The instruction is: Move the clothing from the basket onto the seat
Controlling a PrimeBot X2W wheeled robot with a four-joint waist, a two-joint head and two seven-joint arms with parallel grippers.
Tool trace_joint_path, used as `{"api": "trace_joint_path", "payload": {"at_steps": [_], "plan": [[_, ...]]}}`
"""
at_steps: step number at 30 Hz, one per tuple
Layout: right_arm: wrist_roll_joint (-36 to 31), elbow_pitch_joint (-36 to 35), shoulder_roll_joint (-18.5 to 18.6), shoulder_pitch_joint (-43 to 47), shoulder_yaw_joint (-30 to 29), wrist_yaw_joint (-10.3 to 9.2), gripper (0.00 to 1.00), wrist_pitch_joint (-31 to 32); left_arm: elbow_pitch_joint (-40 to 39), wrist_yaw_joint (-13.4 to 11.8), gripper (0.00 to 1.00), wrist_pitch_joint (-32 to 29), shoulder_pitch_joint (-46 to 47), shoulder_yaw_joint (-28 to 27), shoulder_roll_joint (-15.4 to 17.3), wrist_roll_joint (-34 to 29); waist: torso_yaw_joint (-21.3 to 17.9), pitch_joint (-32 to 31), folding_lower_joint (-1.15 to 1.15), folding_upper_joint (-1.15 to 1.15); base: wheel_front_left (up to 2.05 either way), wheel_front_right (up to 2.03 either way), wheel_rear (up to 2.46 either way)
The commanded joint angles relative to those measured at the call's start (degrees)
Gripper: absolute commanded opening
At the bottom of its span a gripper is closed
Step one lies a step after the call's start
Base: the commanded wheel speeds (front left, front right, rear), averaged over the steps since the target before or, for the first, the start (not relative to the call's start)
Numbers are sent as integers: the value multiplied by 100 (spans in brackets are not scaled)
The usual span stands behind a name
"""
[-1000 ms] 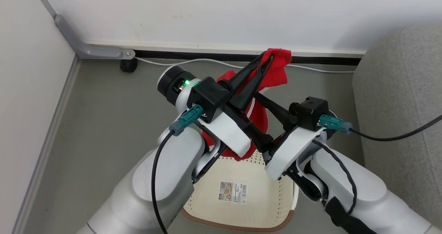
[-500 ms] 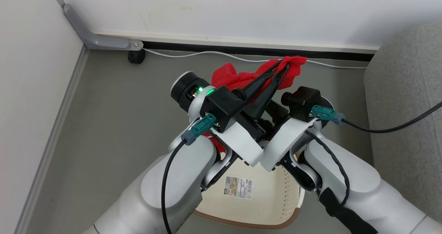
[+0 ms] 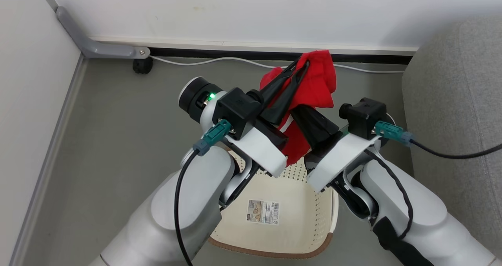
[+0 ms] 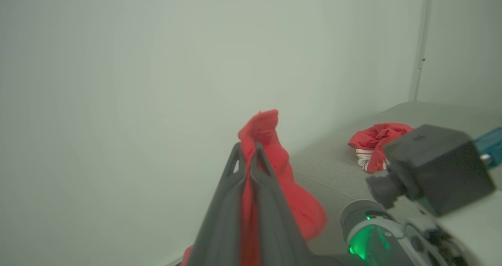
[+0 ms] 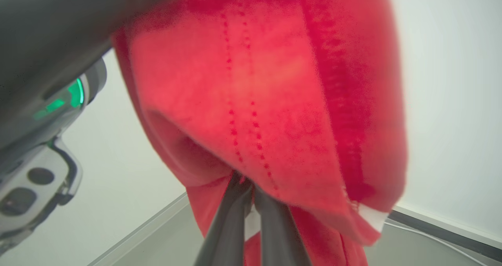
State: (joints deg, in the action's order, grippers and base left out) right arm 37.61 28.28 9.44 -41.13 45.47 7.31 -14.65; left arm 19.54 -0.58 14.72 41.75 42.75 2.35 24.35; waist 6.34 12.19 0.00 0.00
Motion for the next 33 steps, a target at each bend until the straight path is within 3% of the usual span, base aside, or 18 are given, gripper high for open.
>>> {"api": "trace_joint_path", "payload": {"at_steps": [1, 18, 33], "plan": [[-87, -207, -44, 177, -41, 18, 0, -35, -91, -19, 0, 28, 85, -225, 54, -51, -42, -1, 0, 0, 0, 0, 0], [-512, -1543, 284, 1197, -783, 18, 0, -35, 520, 226, 0, 28, -159, -707, 53, -291, -552, -75, 0, 0, 0, 0, 0], [-699, -2000, 302, 1597, -1311, 18, 0, -35, 903, 403, 0, 28, -332, -979, 53, -405, -1031, -179, 0, 0, 0, 0, 0]]}}
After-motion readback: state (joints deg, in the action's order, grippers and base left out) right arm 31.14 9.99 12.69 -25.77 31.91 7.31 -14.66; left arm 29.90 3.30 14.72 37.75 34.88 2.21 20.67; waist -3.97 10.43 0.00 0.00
